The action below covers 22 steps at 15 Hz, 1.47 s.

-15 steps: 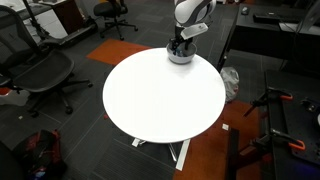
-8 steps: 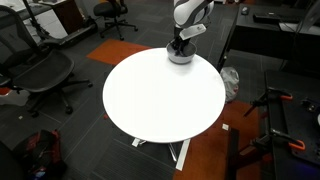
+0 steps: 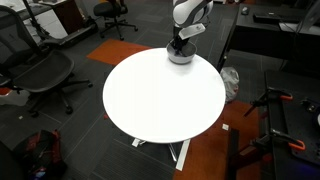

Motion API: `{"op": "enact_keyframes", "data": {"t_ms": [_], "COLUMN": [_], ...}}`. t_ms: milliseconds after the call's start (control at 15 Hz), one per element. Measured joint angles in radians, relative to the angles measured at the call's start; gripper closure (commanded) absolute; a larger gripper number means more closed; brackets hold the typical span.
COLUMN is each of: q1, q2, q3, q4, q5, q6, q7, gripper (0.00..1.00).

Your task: Place the marker on the table

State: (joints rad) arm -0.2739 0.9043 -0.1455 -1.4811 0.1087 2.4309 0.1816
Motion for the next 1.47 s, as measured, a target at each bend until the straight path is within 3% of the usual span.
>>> {"op": "enact_keyframes", "data": {"t_ms": [467,1000,1467], "q1": [0.042,0.105,0.208], "q2": [-0.068,-0.244,-0.348], "q3": [-0.003,-0.023,-0.036], "q4": [-0.023,-0.15,-0.29], "q5": [-0.006,-0.018,-0.03], "q6": [0.001,0.003,0.004], "q7": [0.0,0.013,0.185], "gripper": [0.95,0.95,0.95]}}
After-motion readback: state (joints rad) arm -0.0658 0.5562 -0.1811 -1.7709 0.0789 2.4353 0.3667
